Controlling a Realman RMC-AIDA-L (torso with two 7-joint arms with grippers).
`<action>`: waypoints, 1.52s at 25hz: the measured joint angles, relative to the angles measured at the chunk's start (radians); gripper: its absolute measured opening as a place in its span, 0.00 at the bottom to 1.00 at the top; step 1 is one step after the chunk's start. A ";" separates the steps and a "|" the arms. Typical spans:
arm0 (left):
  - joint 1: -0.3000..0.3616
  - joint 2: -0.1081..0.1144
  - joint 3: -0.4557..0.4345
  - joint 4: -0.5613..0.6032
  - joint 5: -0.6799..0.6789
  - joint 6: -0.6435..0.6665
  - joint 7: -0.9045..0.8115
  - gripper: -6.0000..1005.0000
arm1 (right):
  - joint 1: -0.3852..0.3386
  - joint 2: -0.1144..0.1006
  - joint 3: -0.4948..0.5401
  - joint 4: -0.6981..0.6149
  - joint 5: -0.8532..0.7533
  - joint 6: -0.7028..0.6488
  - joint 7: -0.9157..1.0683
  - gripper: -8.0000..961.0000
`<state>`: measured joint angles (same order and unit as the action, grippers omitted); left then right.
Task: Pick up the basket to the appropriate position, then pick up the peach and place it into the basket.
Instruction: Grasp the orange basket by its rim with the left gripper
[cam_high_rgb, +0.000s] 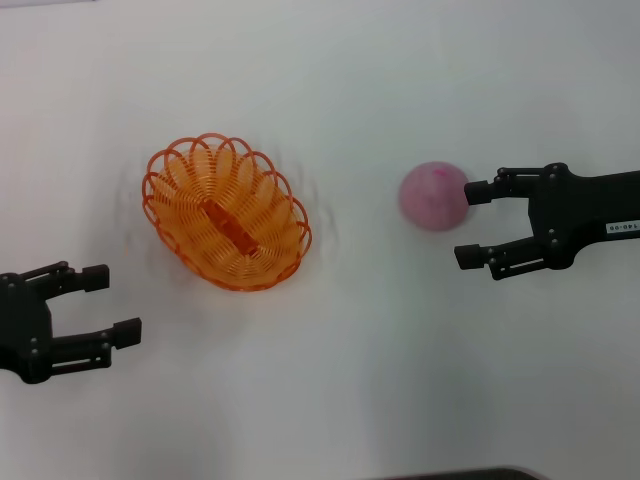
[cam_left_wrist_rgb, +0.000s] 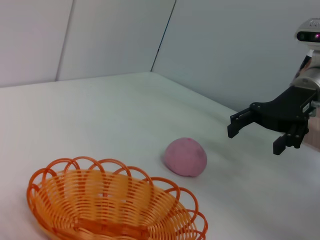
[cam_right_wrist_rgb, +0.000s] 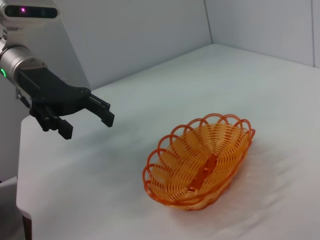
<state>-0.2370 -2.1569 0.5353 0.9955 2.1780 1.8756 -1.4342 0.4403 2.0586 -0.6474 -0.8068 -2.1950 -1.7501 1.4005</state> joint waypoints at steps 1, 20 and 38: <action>-0.001 0.000 0.000 0.000 -0.001 0.000 0.000 0.85 | 0.000 0.000 0.000 0.000 0.000 0.000 0.000 0.99; -0.123 -0.003 -0.001 -0.066 -0.011 -0.085 0.005 0.85 | -0.002 0.002 0.001 -0.004 0.000 0.004 0.000 0.98; -0.255 -0.007 0.006 -0.223 -0.124 -0.341 0.037 0.85 | 0.005 0.001 0.008 -0.002 0.005 0.011 -0.001 0.98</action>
<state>-0.4918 -2.1636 0.5415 0.7728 2.0537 1.5351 -1.3974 0.4451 2.0600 -0.6396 -0.8084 -2.1903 -1.7388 1.3991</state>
